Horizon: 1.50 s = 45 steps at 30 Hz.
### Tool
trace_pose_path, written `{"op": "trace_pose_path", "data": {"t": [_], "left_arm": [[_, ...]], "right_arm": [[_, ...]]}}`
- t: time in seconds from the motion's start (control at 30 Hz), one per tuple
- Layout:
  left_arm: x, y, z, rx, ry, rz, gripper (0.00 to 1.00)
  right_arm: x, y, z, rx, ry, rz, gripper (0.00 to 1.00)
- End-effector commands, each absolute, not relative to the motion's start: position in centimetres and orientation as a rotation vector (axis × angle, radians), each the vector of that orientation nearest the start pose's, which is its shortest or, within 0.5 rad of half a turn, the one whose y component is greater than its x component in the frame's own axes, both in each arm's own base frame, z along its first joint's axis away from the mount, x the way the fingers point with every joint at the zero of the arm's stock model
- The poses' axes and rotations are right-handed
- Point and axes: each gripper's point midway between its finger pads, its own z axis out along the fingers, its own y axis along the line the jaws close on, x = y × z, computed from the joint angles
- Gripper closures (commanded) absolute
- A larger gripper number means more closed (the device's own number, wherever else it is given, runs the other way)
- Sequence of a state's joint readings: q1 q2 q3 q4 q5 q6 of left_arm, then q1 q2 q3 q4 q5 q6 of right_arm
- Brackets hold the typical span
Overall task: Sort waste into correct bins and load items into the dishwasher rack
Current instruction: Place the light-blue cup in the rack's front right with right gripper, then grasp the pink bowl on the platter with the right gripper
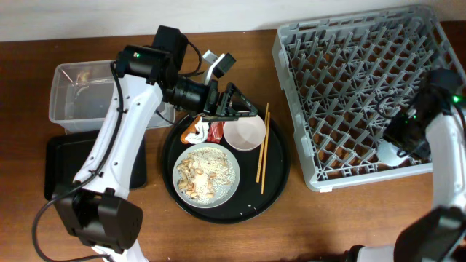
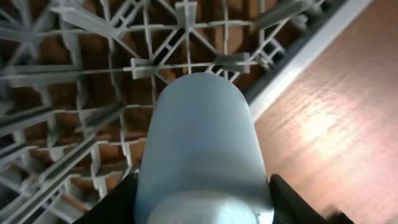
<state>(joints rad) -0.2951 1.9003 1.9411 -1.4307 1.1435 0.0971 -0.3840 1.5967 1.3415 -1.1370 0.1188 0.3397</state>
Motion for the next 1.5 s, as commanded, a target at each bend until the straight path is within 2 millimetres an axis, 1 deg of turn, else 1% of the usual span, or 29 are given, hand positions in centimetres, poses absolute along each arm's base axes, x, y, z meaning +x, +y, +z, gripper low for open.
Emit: {"op": "trace_pose_path", "data": {"t": [0.0, 0.07, 0.1, 0.13, 0.17, 0.23, 0.27, 0.33, 0.37, 0.4, 0.43, 0.5, 0.53, 0.57, 0.63, 0.67, 0.7, 0.73, 0.83, 0.87, 0.9, 0.97, 1.07, 1.13, 1.2, 1.23, 1.3, 1.37, 1.47], "left_arm": [[31.2, -25.8, 29.1, 0.664, 2.507, -1.68, 0.01], [31.3, -25.7, 28.9, 0.667, 2.513, -1.66, 0.01], [31.7, -25.4, 28.1, 0.673, 2.543, -1.582, 0.02], [32.7, -24.5, 26.0, 0.688, 2.62, -1.372, 0.05], [33.5, -23.6, 24.4, 0.698, 2.68, -1.187, 0.05], [34.8, -21.5, 21.8, 0.674, 2.787, -0.825, 0.05], [35.2, -20.6, 21.0, 0.61, 2.838, -0.684, 0.06], [35.4, -20.3, 20.8, 0.541, 2.864, -0.644, 0.11], [35.6, -20.0, 20.8, 0.5, 2.874, -0.644, 0.18], [35.8, -19.3, 21.2, 0.457, 2.874, -0.642, 0.22], [36.3, -17.6, 22.3, 0.392, 2.859, -0.636, 0.23], [37.2, -13.5, 24.7, 0.178, 2.829, -0.578, 0.23], [37.6, -10.1, 26.3, 0.02, 2.792, -0.51, 0.23], [37.6, -7.0, 27.5, -0.1, 2.754, -0.427, 0.22], [36.6, -2.1, 28.9, -0.271, 2.71, -0.274, 0.21], [35.6, 0.1, 29.5, -0.342, 2.699, -0.206, 0.01], [34.8, 1.9, 29.7, -0.4, 2.696, -0.149, 0.01], [34.4, 2.9, 29.6, -0.438, 2.703, -0.124, 0.01], [34.3, 3.4, 29.5, -0.458, 2.702, -0.119, 0.01], [34.5, 3.4, 29.6, -0.457, 2.695, -0.12, 0.01], [34.8, 3.4, 29.7, -0.453, 2.683, -0.123, 0.01], [34.7, 3.4, 29.7, -0.454, 2.685, -0.123, 0.01], [34.7, 3.4, 29.7, -0.454, 2.685, -0.123, 0.01], [34.7, 3.4, 29.7, -0.453, 2.685, -0.124, 0.01], [34.7, 3.4, 29.7, -0.453, 2.685, -0.124, 0.01], [34.7, 3.4, 29.7, -0.454, 2.685, -0.123, 0.01], [34.7, 3.4, 29.7, -0.454, 2.685, -0.123, 0.01], [34.7, 3.4, 29.7, -0.453, 2.685, -0.124, 0.01], [34.7, 3.4, 29.7, -0.454, 2.685, -0.123, 0.01]], "right_arm": [[30.1, -14.1, 12.9, 1.069, 2.746, -0.148, 0.43], [30.3, -13.4, 13.3, 1.047, 2.755, -0.083, 0.31], [30.6, -12.9, 14.2, 1.018, 2.754, -0.042, 0.28], [30.7, -12.7, 16.1, 1.007, 2.729, -0.023, 0.26], [30.7, -12.6, 17.7, 0.996, 2.705, -0.023, 0.25], [30.7, -11.8, 22.5, 0.917, 2.627, 0.027, 0.25], [31.0, -10.3, 24.9, 0.784, 2.592, 0.124, 0.25], [31.1, -6.4, 27.7, 0.532, 2.55, 0.301, 0.28], [30.9, -4.2, 28.4, 0.439, 2.548, 0.368, 0.31], [30.7, -1.3, 28.7, 0.34, 2.565, 0.44, 0.39], [30.5, 2.4, 28.5, 0.191, 2.604, 0.494, 0.43], [30.7, 8.1, 26.7, -0.048, 2.666, 0.53, 0.44], [31.1, 10.4, 24.9, -0.076, 2.717, 0.492, 0.47], [31.7, 11.9, 22.9, -0.046, 2.761, 0.435, 0.49], [33.4, 14.4, 19.0, -0.006, 2.827, 0.327, 0.55], [34.2, 15.4, 16.6, 0.035, 2.866, 0.277, 0.57], [35.4, 16.4, 13.4, 0.089, 2.913, 0.247, 0.61], [36.2, 17.1, 10.8, 0.124, 2.949, 0.24, 0.64], [38.0, 19.3, 5.3, 0.121, 3.005, 0.331, 0.71], [38.3, 19.1, 4.2, 0.134, 3.013, 0.297, 0.71], [38.4, 18.1, 2.6, 0.223, 3.029, 0.203, 0.71], [38.2, 18.1, 1.6, 0.22, 3.052, 0.19, 0.71], [37.9, 18.6, 1.9, 0.138, 3.065, 0.237, 0.7], [37.9, 19.0, 3.1, 0.068, 3.048, 0.273, 0.69], [38.2, 19.0, 5.3, 0.044, 2.997, 0.298, 0.65], [38.5, 19.0, 7.5, 0.038, 2.941, 0.311, 0.6], [38.8, 18.3, 8.5, 0.045, 2.908, 0.271, 0.51], [38.7, 17.3, 8.0, 0.057, 2.919, 0.18, 0.49], [38.5, 15.8, 6.1, 0.072, 2.948, 0.051, 0.49]]}}
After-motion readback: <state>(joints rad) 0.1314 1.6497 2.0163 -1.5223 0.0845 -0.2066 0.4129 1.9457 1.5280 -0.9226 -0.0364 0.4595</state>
